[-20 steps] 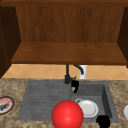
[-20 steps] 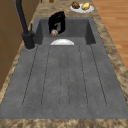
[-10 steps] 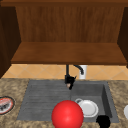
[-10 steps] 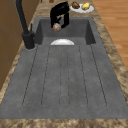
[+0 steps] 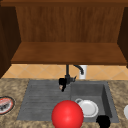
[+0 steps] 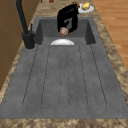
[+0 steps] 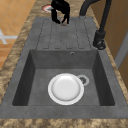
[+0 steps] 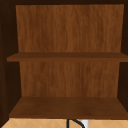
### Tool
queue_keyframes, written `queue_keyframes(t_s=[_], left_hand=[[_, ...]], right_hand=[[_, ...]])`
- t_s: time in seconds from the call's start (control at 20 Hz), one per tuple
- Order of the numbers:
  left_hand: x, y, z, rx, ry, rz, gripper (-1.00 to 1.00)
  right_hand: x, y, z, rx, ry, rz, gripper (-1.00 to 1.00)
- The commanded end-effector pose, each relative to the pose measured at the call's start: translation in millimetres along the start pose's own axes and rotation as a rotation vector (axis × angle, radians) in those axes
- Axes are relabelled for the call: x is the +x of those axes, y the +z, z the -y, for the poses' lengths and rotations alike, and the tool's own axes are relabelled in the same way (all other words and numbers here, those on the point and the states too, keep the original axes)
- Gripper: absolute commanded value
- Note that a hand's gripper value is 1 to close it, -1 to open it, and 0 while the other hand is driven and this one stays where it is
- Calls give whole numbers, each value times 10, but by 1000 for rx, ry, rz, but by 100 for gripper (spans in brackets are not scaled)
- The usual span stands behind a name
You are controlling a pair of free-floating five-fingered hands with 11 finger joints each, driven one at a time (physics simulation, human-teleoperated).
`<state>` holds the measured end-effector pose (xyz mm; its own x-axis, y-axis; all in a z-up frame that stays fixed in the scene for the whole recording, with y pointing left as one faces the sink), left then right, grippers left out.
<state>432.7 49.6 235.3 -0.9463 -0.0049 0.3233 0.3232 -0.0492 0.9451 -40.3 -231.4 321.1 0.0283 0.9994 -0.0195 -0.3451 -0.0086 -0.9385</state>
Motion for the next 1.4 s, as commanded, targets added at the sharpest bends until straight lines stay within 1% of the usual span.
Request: queue_keyframes(t_s=[0.0,0.35,0.65,0.95,1.35], left_hand=[[170,256,71,0,-32,-2,100],[434,750,190,-5,-41,-4,100],[582,1211,268,-14,-23,-2,100],[675,1689,327,-13,-6,-3,100],[734,2330,429,-6,-5,-2,100]], right_hand=[[0,0,0,0,0,0,0],[0,0,0,0,0,0,0],[0,0,0,0,0,0,0],[0,0,0,0,0,0,0],[0,0,0,0,0,0,0]])
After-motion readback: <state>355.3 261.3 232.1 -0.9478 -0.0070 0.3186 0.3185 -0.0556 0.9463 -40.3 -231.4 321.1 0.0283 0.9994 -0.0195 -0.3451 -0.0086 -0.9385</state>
